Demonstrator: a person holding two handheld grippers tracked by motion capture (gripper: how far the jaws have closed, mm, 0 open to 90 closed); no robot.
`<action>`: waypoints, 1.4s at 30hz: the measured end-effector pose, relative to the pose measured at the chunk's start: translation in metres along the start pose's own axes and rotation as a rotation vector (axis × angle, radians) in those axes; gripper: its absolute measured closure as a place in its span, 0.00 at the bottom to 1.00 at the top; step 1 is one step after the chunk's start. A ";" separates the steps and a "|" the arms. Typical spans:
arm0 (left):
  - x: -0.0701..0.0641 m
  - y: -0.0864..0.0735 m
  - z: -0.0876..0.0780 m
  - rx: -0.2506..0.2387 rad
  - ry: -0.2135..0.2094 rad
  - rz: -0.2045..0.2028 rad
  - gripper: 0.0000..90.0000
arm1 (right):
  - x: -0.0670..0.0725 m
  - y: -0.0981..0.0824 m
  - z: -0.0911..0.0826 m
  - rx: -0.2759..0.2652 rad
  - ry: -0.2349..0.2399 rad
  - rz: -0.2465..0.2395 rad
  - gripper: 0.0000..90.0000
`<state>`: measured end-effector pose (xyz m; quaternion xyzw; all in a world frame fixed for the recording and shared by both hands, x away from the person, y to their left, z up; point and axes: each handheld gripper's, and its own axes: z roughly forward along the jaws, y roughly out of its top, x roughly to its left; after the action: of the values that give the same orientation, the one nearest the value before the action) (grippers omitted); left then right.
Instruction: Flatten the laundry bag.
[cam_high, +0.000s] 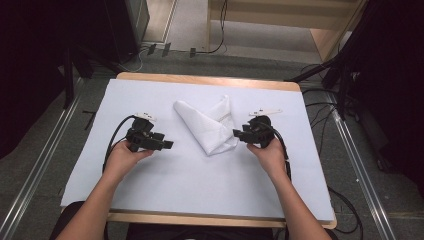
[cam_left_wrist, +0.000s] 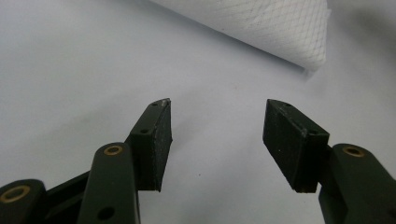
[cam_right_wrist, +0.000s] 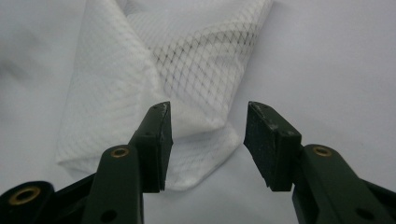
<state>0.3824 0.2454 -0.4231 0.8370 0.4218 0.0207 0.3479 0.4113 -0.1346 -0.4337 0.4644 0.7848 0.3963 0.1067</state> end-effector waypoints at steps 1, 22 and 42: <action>0.000 0.000 0.000 0.000 0.000 0.000 0.48 | -0.001 0.003 0.001 0.000 -0.003 0.003 0.58; 0.004 -0.012 -0.012 -0.011 0.031 -0.028 0.48 | -0.014 0.023 0.057 0.069 -0.001 0.002 0.52; 0.009 -0.016 -0.018 -0.019 0.040 -0.048 0.48 | -0.003 0.019 0.071 0.081 -0.032 -0.070 0.98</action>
<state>0.3712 0.2685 -0.4215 0.8227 0.4487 0.0330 0.3475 0.4632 -0.0956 -0.4674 0.4466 0.8143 0.3529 0.1141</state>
